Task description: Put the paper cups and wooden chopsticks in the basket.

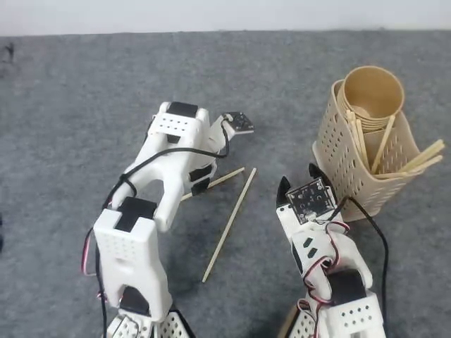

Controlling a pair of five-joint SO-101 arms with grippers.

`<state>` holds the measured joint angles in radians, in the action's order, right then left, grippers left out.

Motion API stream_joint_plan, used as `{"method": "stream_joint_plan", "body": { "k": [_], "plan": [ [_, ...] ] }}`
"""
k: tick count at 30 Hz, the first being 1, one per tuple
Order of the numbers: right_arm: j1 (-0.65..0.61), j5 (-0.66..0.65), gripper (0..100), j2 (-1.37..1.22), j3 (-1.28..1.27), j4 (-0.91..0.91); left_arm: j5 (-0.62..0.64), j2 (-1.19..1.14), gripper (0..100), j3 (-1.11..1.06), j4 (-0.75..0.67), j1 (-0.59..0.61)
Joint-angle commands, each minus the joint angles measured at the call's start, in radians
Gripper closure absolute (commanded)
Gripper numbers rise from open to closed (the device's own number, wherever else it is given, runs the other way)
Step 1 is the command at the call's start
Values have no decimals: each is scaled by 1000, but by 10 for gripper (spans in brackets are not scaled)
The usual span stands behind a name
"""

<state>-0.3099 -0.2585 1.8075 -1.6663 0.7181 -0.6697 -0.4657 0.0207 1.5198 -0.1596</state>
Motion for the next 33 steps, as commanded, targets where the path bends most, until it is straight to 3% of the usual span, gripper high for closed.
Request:
{"method": "stream_joint_plan", "body": {
  "k": [1,11,14,18,22,27,33],
  "plan": [
    [4,-12,788,8,-15,-18,-6,-32,903,-36,-91,-9],
    [4,-12,788,8,-15,-18,-9,-60,908,-7,-48,-18],
    [4,-12,788,8,-15,-18,-15,-92,951,-8,-34,-20],
    [4,-12,788,8,-15,-18,-157,-213,986,44,137,-64],
    [4,-12,788,8,-15,-18,-147,-273,988,154,212,-84],
    [7,-12,788,8,-15,-19,-64,-158,988,329,238,-61],
    [7,-21,788,8,-15,-21,-40,190,988,420,233,-103]
  ]
}}
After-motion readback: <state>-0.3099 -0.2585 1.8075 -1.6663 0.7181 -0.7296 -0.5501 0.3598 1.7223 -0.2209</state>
